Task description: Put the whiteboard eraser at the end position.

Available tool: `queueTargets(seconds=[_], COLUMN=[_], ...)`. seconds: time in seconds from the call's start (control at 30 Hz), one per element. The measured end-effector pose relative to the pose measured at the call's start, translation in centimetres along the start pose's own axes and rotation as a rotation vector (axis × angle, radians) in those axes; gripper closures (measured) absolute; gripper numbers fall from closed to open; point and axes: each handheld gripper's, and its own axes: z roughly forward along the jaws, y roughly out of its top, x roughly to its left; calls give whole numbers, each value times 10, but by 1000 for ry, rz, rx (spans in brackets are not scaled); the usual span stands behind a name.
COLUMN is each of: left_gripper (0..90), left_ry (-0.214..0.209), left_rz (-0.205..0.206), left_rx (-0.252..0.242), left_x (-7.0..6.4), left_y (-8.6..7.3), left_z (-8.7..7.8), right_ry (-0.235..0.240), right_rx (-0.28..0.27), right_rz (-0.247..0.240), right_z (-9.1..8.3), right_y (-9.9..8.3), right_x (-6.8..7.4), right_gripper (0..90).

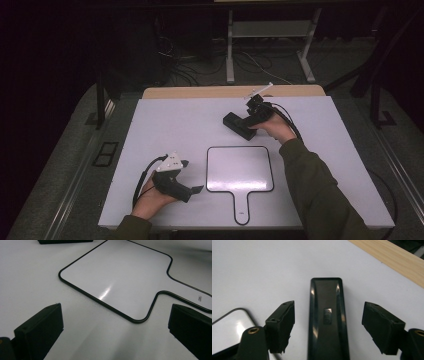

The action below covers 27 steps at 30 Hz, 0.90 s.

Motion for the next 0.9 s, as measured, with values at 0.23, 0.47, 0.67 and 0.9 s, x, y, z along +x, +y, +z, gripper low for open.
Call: queueTargets(seconds=[0.23, 0.47, 0.67, 0.9], left_gripper=[0, 0, 0, 0], left_ry=[3, 4, 4, -5], left_rz=[-5, -2, -2, -11], left_rx=[-2, 3, 2, -6], left_x=[-2, -2, -3, -3], left_y=[-1, 0, 0, -1], left_z=[1, 0, 0, 0], right_ry=[65, 105, 87, 95], right_rx=[-67, -131, -134, -159], right_rz=[4, 51, 29, 32], right_z=[-17, -32, -39, -50], right_y=[-14, -34, -53, -73], right_x=[8, 10, 15, 23], right_gripper=[190, 191, 191, 191])
